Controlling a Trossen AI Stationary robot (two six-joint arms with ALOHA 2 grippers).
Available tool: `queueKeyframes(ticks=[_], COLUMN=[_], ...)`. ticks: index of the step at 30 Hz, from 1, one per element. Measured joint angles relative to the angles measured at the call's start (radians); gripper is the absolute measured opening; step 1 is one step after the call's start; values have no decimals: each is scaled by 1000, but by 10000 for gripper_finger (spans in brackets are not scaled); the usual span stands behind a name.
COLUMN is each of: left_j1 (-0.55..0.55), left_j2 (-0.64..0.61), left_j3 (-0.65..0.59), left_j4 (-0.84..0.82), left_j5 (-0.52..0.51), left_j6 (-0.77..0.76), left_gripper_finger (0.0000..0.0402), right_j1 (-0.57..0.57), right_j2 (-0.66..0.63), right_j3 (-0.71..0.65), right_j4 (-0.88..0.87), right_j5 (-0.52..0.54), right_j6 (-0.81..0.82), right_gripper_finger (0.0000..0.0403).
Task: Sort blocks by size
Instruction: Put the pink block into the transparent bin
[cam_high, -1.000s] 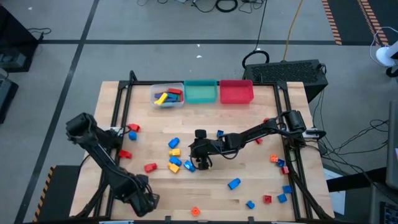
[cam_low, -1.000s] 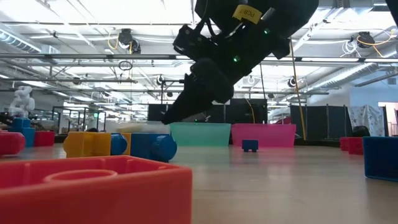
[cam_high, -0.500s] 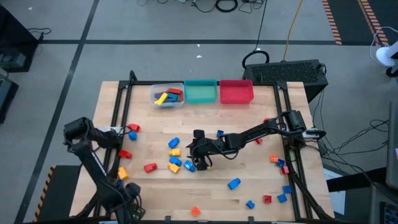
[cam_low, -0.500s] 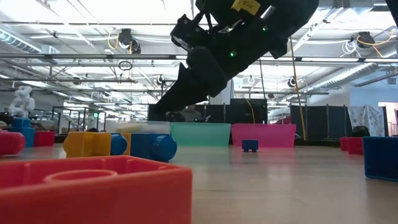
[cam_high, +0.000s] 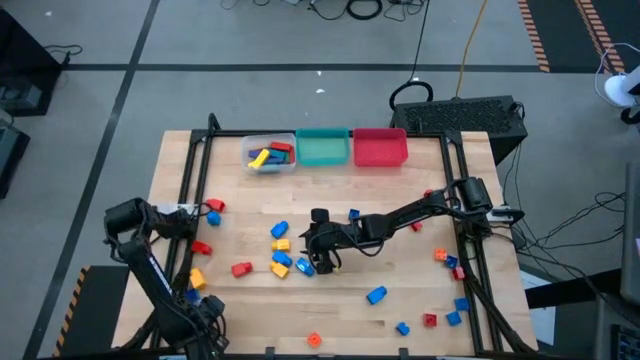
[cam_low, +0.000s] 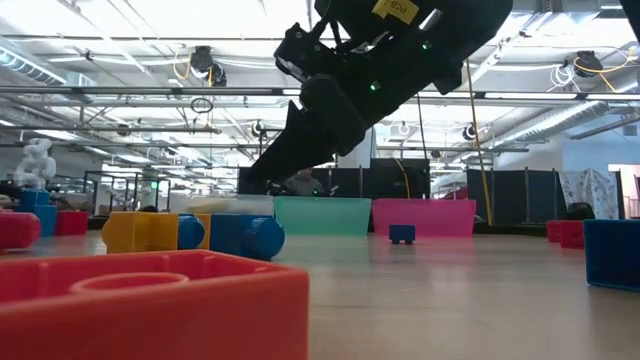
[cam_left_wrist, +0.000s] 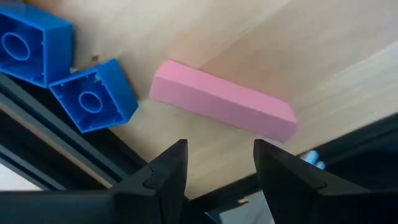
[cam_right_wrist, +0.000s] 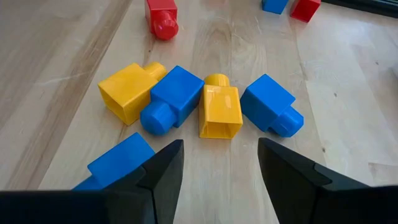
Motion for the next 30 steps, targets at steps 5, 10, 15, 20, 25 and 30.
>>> queueKeyframes(ticks=[5,10,15,20,25,30], left_j1=[3,33,90,170,226,253], left_j2=[42,71,72,71,71,71], left_j3=[0,0,0,0,4,64], left_j4=[-4,-26,-78,-87,-94,-157], left_j5=[-13,-75,-225,-192,-53,-34], left_j6=[13,31,81,272,446,663], left_gripper_finger=[184,184,184,184,184,184], right_j1=[0,0,0,0,0,0], right_j2=[0,0,0,0,0,0], right_j3=[0,0,0,0,0,0], right_j4=[0,8,20,19,19,19], right_j5=[0,0,0,0,0,1], right_j6=[0,0,1,1,1,1], right_gripper_finger=[194,194,194,194,194,194])
